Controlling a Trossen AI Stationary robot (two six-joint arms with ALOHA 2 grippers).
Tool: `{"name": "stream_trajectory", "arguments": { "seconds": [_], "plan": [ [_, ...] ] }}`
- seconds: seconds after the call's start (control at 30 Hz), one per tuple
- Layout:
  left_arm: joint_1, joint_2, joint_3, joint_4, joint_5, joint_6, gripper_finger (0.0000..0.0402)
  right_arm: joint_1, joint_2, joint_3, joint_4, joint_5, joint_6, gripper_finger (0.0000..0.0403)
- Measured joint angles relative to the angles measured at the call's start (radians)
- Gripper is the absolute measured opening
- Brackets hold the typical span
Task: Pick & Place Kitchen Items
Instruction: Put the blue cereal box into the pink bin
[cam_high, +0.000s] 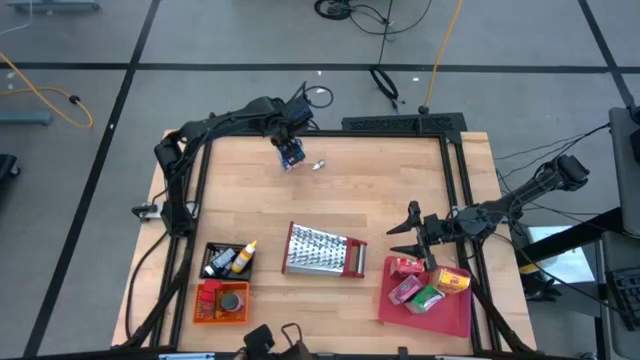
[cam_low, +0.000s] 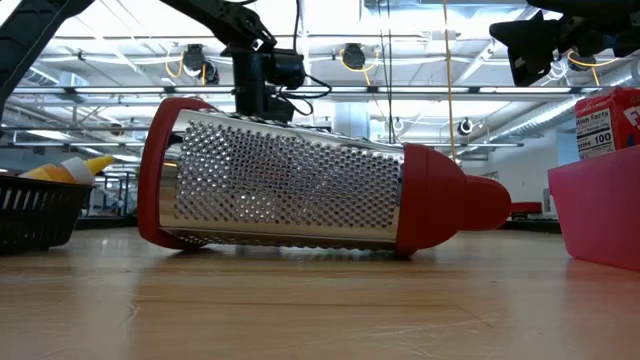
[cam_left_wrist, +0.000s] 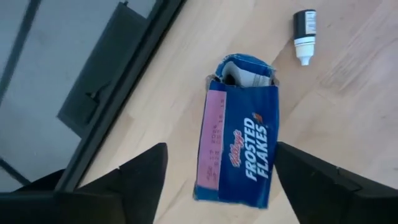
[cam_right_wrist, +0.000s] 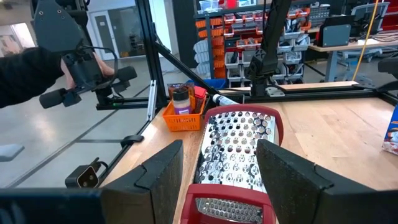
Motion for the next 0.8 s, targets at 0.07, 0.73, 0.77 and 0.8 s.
{"name": "stream_trajectory", "arguments": {
  "seconds": [0.07, 0.73, 0.77, 0.8],
  "plan": [
    [0.004, 0.009, 0.000, 0.001, 0.018, 0.003, 0.0306, 0.000, 0.000, 0.000, 0.000, 0.000, 0.000, 0.0196],
    [0.012, 0.048, 0.000, -0.008, 0.113, 0.000, 0.0152, 0.000, 0.000, 0.000, 0.001, 0.021, 0.000, 0.0196],
    [0.011, 0.045, 0.000, -0.008, 0.124, 0.001, 0.0138, 0.001, 0.000, 0.000, 0.000, 0.035, 0.000, 0.0196],
    [0.007, 0.042, 0.000, -0.008, 0.133, 0.000, 0.0124, 0.001, 0.000, 0.000, -0.003, 0.039, 0.000, 0.0196]
  ]
}}
